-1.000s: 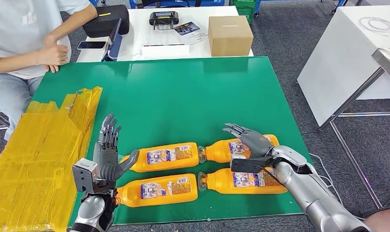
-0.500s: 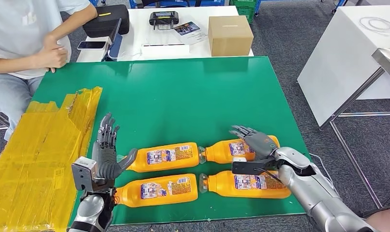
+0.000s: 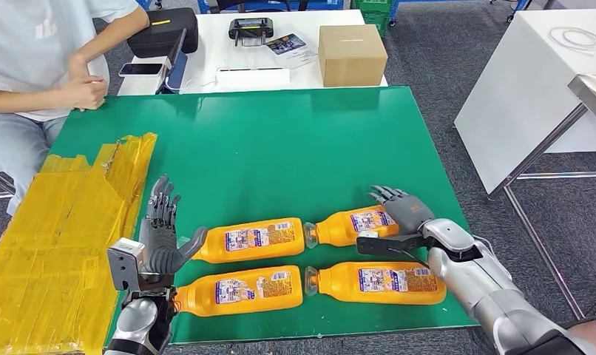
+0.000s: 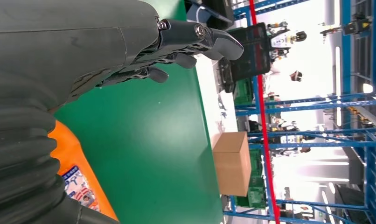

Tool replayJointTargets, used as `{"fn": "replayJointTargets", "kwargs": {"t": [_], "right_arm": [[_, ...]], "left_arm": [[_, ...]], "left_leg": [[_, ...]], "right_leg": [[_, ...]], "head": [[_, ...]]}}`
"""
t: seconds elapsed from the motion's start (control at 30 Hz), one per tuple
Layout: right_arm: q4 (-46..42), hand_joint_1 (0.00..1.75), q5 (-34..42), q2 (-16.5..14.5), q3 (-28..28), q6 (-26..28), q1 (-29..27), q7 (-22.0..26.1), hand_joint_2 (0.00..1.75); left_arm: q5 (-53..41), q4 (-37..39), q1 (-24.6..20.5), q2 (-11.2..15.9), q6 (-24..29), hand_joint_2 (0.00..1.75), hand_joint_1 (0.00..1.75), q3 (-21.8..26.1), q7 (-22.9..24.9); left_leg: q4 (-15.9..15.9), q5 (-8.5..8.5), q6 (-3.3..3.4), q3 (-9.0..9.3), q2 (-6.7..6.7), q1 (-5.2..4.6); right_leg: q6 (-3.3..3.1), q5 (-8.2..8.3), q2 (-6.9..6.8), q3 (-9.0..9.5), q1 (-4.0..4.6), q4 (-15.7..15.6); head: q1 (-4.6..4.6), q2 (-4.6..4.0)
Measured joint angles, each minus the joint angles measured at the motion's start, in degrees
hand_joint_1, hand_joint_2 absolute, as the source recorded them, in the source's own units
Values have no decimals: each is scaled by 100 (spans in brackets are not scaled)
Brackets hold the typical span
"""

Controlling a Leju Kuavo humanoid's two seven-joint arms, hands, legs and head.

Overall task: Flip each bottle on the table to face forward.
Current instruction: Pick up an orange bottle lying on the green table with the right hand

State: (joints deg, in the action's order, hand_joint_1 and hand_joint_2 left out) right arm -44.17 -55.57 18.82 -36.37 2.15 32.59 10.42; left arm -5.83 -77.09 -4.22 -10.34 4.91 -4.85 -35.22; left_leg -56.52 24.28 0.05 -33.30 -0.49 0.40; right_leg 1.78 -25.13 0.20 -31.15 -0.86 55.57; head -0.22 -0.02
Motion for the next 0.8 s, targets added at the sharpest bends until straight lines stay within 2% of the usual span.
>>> {"fn": "replayJointTargets", "kwargs": {"t": [0.43,0.5,0.57,0.63,0.67,0.8], "right_arm": [[161,7,-22,4,-45,-154,125,10,175],[175,63,-23,5,-49,-158,133,14,175],[189,135,-26,8,-56,-168,137,17,175],[203,155,-28,16,-65,-190,137,42,175],[208,159,-28,22,-70,-202,137,65,175],[218,147,-6,48,-100,-264,144,164,175]], "left_arm": [[9,95,1,-14,-17,175,0,77,19],[10,103,1,-15,-17,175,0,85,19],[11,105,1,-15,-17,175,0,91,19],[18,105,1,-15,-20,175,0,93,19],[22,105,1,-15,-22,175,0,95,19],[26,107,1,-15,-30,175,0,96,19]], "left_leg": [[-3,0,1,6,0,0],[-3,0,1,7,0,0],[-3,0,1,7,1,-1],[-3,0,1,7,1,-1],[-3,0,1,7,1,-1],[-4,0,1,7,-2,-1]], "right_leg": [[1,1,0,6,0,0],[1,1,0,7,0,0],[1,1,0,7,-1,0],[1,1,0,7,-1,0],[1,1,0,7,-1,0],[2,1,-1,7,-2,0]], "head": [[1,0],[1,0],[0,0],[1,0],[0,0],[0,0]]}}
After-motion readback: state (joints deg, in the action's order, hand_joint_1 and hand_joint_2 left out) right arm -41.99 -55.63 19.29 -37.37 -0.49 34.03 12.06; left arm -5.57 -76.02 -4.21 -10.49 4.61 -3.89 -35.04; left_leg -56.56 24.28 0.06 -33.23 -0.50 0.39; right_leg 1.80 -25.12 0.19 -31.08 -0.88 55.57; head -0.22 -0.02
